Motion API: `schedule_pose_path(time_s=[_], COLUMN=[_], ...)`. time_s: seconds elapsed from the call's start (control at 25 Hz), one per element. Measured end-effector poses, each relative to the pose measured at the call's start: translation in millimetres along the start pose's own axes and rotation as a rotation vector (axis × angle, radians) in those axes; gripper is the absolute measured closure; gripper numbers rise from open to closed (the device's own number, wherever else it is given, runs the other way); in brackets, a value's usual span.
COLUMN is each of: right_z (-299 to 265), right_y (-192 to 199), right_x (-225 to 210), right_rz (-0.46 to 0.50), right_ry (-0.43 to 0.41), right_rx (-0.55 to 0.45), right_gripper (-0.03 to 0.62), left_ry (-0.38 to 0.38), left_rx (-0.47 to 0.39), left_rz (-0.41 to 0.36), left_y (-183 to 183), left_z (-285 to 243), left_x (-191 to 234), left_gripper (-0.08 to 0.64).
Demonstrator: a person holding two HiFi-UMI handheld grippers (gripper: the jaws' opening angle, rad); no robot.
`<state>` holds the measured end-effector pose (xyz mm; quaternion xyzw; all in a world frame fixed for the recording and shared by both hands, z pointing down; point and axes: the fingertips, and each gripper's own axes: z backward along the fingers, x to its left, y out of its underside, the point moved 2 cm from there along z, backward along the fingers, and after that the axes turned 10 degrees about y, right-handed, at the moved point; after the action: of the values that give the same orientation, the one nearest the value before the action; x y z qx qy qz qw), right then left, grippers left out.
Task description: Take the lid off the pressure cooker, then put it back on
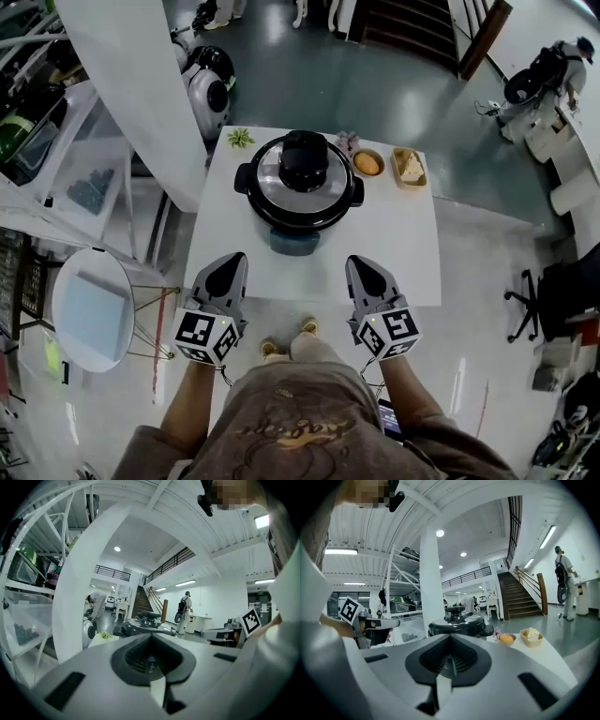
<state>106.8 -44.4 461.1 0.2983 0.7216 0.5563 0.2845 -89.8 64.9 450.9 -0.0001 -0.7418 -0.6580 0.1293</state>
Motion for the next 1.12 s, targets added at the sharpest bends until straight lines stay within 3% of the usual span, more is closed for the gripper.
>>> schedule_pose_path(time_s=[0.52,1.12], right_z=[6,11], right_y=[6,3], right_x=[-6,-7], right_rz=[0.037,0.080], right_ry=[0.008,-0.036], right_rx=[-0.003,0.008], right_gripper=[0.598,0.598], left_ry=[-0.009,-0.038], left_rx=[0.012,-0.005], left_rz=[-0.033,-0.013], left_y=[4,5], left_z=[-7,-1], left_x=[-14,-21], left_gripper=[0.555,0.555])
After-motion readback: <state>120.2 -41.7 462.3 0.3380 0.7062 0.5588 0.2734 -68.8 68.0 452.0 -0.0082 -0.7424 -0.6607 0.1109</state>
